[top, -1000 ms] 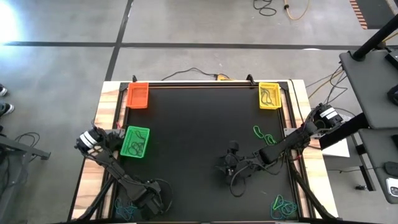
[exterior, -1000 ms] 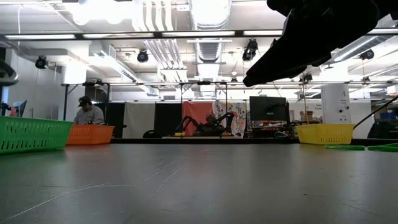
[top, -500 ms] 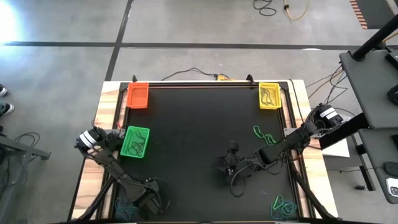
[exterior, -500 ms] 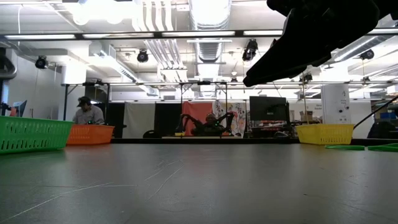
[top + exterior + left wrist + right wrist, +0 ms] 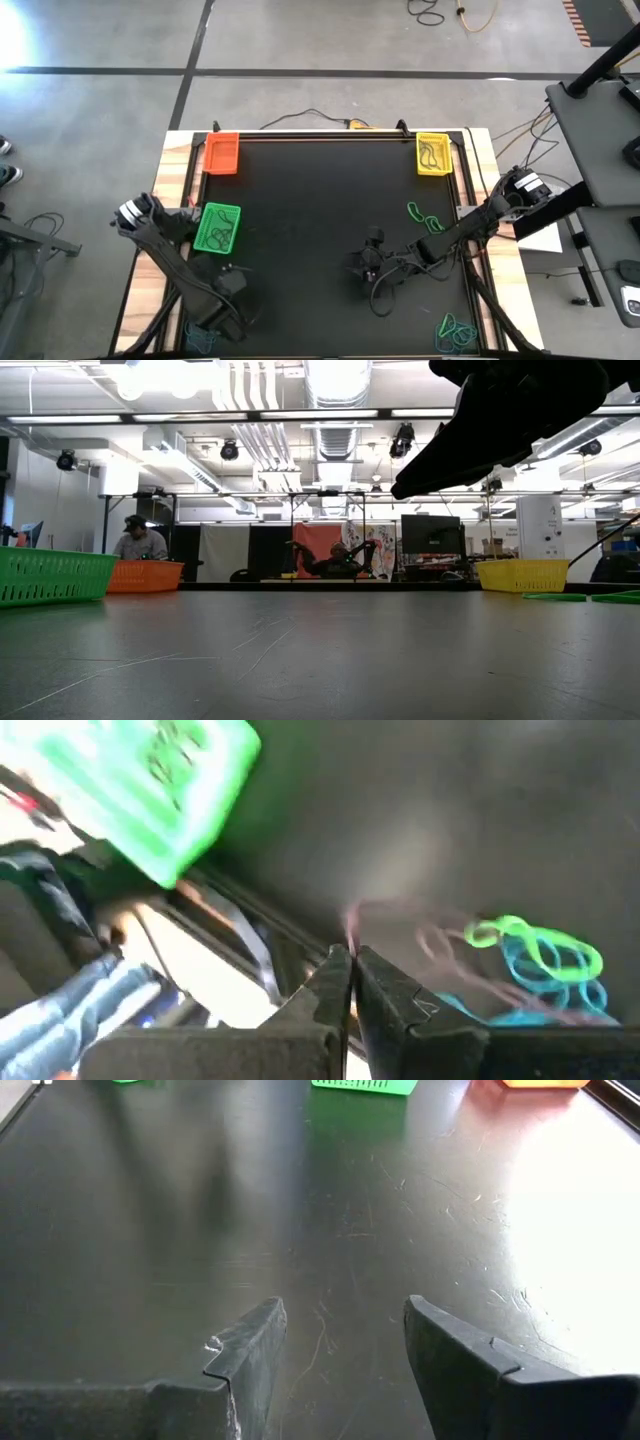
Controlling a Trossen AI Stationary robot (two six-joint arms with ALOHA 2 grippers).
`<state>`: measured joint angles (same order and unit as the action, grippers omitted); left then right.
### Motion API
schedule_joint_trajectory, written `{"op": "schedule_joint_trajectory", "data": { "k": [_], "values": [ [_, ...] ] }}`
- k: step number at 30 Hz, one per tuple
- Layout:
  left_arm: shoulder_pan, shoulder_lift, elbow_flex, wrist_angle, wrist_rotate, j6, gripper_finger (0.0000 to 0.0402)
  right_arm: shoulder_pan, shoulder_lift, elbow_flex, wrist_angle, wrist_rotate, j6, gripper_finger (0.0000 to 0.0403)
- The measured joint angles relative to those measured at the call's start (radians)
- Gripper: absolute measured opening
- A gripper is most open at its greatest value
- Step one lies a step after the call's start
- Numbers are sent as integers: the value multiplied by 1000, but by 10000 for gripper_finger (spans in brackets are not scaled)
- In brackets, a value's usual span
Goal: Sort rubber bands into baskets
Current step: Put the bottom left violet rubber band into the green bin
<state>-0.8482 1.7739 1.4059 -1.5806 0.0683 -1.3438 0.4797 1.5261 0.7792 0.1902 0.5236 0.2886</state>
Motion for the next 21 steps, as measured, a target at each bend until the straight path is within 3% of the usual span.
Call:
{"op": "schedule_joint_trajectory", "data": {
  "k": [5, 18, 21],
  "values": [
    [0, -96, 3, 24, -202, -1, 0, 0, 0, 0, -2, 0, 0, 199],
    [21, -345, -90, 9, -605, -44, 0, 0, 0, 0, -7, 0, 0, 199],
    [50, -407, -137, 9, -639, -47, 0, 0, 0, 0, -7, 0, 0, 199]
  ]
}}
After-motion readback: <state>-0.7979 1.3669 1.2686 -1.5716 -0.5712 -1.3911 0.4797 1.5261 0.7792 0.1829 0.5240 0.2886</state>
